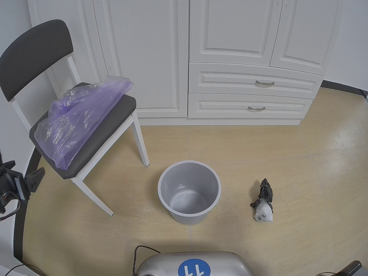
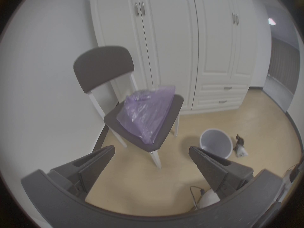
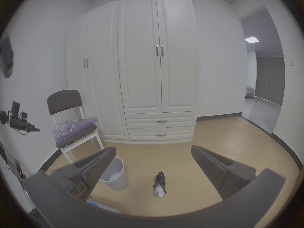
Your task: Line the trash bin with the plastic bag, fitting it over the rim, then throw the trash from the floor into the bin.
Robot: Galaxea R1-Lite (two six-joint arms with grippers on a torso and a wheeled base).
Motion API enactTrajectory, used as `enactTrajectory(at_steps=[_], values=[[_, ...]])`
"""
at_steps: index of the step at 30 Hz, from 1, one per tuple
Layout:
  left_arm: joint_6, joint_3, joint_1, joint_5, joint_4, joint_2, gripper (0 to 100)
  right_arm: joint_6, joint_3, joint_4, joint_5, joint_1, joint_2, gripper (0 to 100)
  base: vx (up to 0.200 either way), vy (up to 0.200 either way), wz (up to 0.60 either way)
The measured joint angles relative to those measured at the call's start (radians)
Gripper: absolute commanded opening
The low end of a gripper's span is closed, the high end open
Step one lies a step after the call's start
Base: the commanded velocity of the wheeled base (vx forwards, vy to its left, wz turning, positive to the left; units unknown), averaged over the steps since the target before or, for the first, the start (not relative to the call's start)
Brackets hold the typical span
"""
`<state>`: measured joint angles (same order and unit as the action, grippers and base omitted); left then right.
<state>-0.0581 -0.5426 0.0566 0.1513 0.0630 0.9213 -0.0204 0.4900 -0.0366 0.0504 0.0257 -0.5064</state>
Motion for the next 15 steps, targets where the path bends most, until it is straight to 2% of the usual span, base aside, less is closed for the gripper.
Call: enactTrajectory(at_steps=[6,15], values=[[-0.014,-0.034,0.006,0.063,0.076,0.297,100,-0.033,0.032,-0.051,-0.034,0.003,-0.143,100,0.0,0.0,0.0],[-0.027,-0.086,-0.018,0.119,0.28,0.644,100,-0.058,0.056,-0.095,-0.05,0.004,-0.28,100,0.0,0.0,0.0]])
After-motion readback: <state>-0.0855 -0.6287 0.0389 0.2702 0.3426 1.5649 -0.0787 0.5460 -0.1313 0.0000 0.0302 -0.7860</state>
